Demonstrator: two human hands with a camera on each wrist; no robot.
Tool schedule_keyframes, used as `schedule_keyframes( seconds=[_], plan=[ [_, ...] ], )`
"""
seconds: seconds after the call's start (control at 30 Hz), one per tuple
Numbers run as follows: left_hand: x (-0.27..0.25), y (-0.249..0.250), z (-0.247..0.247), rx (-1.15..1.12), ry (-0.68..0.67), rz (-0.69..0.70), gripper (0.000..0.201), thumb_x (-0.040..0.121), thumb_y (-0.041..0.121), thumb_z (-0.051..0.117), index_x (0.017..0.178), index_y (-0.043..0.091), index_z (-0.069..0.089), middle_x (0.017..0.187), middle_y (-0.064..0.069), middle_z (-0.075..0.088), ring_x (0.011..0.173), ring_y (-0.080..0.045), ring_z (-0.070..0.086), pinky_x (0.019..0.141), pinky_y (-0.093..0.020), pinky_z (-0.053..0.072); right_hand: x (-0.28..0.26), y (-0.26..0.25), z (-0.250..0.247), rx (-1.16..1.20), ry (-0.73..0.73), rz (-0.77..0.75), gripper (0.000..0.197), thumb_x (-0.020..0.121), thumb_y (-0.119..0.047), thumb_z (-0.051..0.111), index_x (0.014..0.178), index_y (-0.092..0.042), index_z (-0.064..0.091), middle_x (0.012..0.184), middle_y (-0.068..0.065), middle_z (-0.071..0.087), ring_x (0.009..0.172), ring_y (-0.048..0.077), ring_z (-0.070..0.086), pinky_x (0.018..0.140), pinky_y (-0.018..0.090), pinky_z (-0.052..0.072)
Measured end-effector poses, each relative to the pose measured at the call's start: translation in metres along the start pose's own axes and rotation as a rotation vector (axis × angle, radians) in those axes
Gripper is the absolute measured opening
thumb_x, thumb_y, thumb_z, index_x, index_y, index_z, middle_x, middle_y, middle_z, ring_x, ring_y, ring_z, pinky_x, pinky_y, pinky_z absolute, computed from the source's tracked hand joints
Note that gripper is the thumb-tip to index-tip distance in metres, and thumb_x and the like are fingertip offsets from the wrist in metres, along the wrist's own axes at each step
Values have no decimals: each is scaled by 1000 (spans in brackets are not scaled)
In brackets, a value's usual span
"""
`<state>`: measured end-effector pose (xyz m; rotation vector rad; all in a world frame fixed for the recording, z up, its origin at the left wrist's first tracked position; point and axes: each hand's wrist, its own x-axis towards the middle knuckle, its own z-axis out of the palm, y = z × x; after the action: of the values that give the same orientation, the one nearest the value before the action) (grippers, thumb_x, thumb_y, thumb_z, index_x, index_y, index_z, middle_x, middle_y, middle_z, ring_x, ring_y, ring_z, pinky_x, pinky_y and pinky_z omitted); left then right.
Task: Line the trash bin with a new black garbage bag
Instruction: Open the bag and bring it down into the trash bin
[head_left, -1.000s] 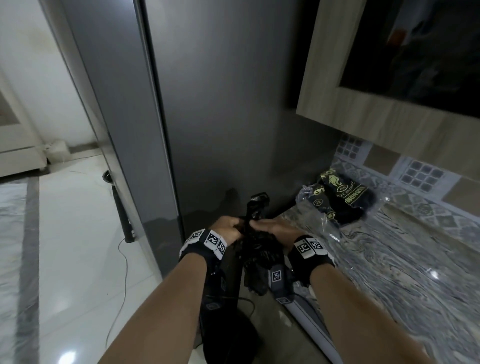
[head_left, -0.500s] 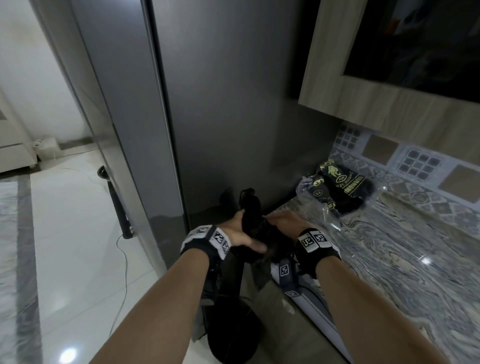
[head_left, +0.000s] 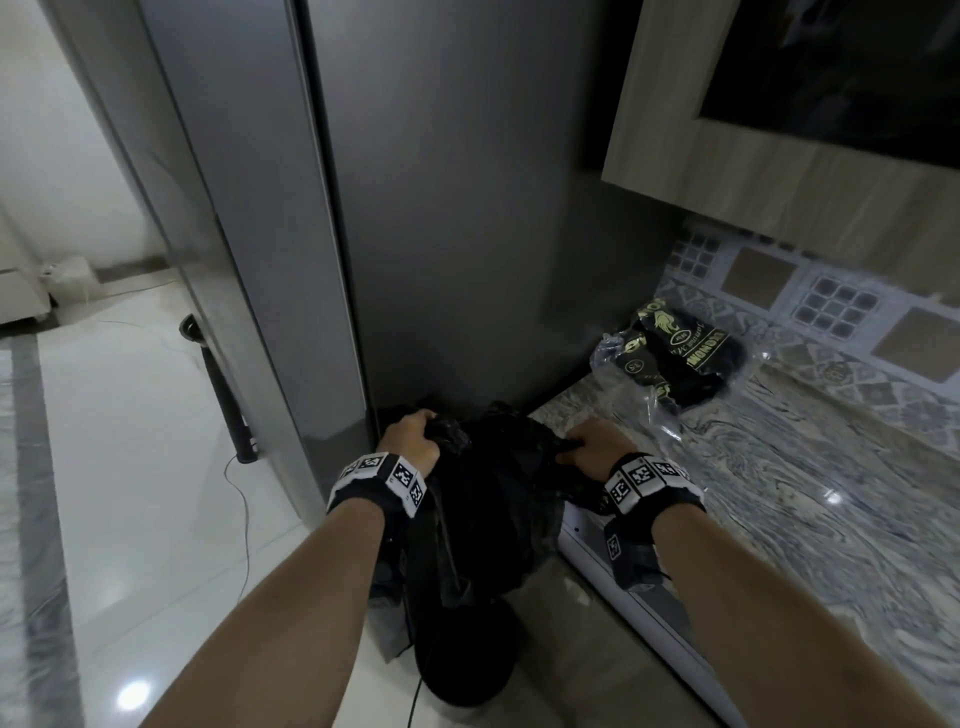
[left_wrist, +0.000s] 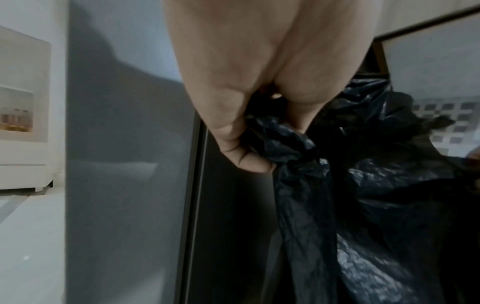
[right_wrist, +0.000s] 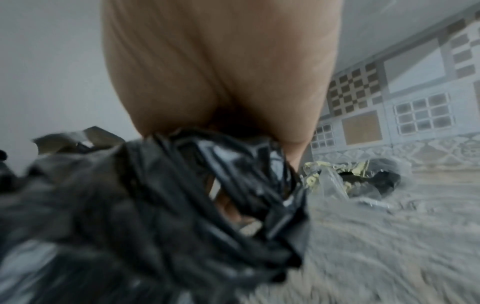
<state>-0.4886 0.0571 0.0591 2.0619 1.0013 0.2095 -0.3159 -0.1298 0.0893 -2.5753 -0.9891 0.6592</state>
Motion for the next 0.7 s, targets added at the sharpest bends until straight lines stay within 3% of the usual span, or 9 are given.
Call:
schedule_keyframes(
  seconds=[0.13,0.27,0.4,0.57,0.7],
  plan=[
    [-4,-20,20,123,-50,5,30,80,22,63,110,19,63,102,-11,70,95,-32,65,83,-36,54,7,2,27,6,8,41,20,85,-20,61,92,-4,70,92,13,67,89,25,62,71,28,42],
    [4,-50,47,232,-67,0,25,84,16,55,108,16,63,102,-15,69,97,-36,64,84,-41,54,21,11,69,-28,8,64,20,86,-24,56,95,-10,66,93,10,66,91,31,65,68,32,48],
    [13,-101,90,274,-118,-40,25,86,17,54,110,15,61,107,-17,68,101,-36,63,83,-38,52,37,32,128,-58,-57,104,25,89,-23,53,109,-15,64,106,11,68,96,31,64,75,34,52],
    [27,-175,156,193,-169,-108,31,89,24,53,119,17,57,117,-16,64,106,-36,60,90,-42,50,69,74,214,-21,-160,173,33,91,-19,51,124,-16,59,118,17,66,107,36,62,90,43,53],
    [46,-239,213,149,-135,-110,34,87,20,53,121,17,55,122,-13,61,107,-34,59,91,-43,49,102,112,297,44,-159,225,32,91,-20,48,120,-17,60,119,15,66,111,34,61,93,40,50]
  ],
)
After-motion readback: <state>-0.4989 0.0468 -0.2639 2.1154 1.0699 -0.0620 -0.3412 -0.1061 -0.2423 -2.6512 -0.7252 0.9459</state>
